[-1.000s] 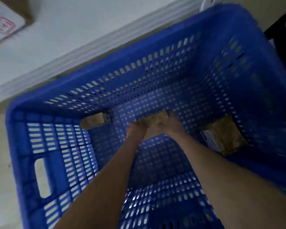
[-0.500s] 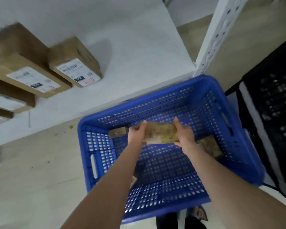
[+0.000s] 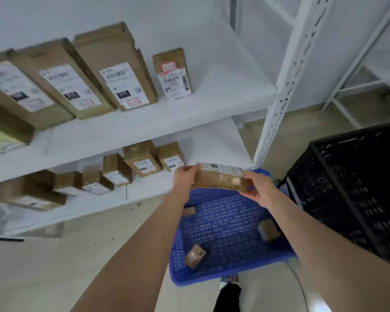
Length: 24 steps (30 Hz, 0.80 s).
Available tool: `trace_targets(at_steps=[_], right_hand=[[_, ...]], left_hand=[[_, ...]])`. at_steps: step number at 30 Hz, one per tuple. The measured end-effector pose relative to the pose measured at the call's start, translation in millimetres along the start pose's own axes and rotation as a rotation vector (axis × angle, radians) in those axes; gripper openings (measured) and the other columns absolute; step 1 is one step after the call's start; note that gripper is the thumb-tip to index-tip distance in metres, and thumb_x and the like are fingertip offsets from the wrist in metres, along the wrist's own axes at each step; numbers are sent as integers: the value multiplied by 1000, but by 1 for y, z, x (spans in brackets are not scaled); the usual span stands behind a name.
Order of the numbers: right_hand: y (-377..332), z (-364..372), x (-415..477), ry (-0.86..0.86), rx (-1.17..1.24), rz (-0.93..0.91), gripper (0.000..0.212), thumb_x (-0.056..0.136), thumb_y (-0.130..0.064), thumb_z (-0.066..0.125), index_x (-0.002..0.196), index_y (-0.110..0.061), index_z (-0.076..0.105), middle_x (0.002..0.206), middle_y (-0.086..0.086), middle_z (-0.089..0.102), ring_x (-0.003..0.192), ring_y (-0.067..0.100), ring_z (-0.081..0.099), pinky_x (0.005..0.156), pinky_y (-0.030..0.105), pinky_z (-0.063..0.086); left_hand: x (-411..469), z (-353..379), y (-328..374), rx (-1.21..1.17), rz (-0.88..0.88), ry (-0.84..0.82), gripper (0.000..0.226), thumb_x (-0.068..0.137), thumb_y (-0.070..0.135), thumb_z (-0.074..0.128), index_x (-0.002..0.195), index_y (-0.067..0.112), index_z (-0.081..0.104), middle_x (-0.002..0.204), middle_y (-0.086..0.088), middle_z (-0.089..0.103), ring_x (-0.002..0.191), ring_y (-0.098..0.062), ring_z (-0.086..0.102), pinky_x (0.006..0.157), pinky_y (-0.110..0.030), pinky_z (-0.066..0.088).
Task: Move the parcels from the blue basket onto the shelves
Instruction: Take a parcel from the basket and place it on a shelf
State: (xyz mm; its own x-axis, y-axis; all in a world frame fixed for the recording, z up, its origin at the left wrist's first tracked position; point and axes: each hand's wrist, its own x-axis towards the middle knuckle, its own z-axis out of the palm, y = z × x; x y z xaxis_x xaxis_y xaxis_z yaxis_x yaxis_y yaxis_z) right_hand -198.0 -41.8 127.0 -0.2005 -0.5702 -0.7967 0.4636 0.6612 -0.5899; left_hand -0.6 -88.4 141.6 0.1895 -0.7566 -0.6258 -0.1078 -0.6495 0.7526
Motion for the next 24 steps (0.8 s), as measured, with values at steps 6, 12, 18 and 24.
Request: trace_targets(at_steps=[6,12,18,24], right_hand=[[-35,6,-114,-103,-36,-161,4,93,-3,55,96,-3,57,107,13,66,91,25,66,72,35,56],[-38,0,-206,-236,-77,-264,9,92,5,51,91,-3,54,112,16,65,97,28,65,89,38,53],[-40,-2,-263,-340,-180,-295,33,91,-8,62,123,-5,53,111,15,67,101,30,65,84,41,55],[-40,-7,-285,-346,-199,-346,46,90,0,61,133,-11,51,114,15,66,103,29,64,82,42,54]], left_hand=[[-98,-44,56,-107,87,-129,38,87,16,66,120,1,55,114,-15,63,97,-29,60,91,-49,53],[-191,-88,73,-112,231,-213,9,87,3,61,94,9,62,101,-16,63,91,-26,53,81,-42,48],[-246,-122,80,-157,339,-252,39,86,-6,59,122,7,50,93,-8,70,92,-26,55,87,-42,48],[-266,-139,73,-94,355,-338,55,86,-5,60,136,6,41,102,-12,70,85,-21,69,67,-30,56]])
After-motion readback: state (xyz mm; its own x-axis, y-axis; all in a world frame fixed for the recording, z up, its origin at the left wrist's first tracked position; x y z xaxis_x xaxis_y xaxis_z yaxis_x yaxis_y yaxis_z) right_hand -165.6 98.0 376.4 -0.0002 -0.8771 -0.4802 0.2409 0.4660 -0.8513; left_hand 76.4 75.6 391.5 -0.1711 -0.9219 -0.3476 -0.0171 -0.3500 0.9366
